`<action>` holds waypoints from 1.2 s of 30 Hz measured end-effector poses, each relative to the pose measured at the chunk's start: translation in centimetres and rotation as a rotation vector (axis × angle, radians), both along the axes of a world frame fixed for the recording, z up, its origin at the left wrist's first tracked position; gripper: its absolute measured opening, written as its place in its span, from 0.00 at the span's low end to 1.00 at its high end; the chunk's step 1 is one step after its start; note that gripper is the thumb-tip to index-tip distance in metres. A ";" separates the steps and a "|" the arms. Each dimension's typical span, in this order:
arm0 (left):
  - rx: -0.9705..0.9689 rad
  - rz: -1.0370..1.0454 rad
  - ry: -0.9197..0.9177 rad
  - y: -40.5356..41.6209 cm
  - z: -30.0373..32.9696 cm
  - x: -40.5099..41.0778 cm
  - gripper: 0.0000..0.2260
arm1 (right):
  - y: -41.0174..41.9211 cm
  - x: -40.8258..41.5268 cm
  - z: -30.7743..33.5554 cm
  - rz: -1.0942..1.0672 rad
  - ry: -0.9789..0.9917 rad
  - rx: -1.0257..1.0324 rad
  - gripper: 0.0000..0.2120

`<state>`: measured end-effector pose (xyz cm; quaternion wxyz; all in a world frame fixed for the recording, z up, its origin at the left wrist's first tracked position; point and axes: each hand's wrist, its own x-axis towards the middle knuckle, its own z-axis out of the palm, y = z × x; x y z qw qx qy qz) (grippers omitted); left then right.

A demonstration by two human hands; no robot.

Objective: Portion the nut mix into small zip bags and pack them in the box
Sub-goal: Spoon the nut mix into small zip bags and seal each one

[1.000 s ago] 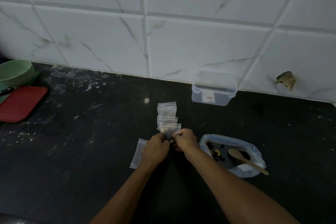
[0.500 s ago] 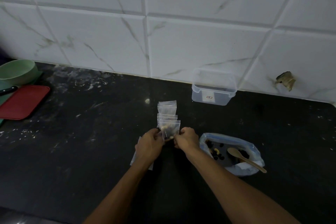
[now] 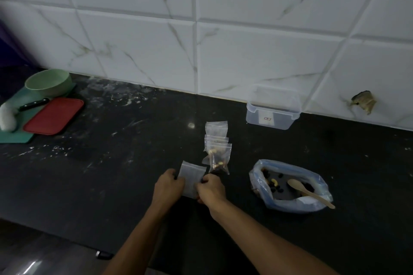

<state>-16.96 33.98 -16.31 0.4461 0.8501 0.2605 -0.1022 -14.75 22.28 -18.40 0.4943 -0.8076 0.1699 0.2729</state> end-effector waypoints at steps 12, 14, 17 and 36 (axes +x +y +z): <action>-0.202 0.036 -0.036 -2.1 1.4 -2.1 0.07 | -2.6 -2.5 2.6 -0.025 -0.033 0.152 0.06; -0.278 0.060 -0.134 -3.1 2.9 -2.0 0.06 | -3.8 -2.7 4.1 0.028 -0.162 0.079 0.05; -0.388 0.015 -0.227 -5.2 5.5 -1.3 0.10 | -6.1 -3.2 6.4 0.056 -0.414 -0.030 0.03; -0.516 -0.324 0.026 -18.2 9.5 1.5 0.07 | -19.0 -7.2 7.5 -0.085 -0.775 -0.394 0.07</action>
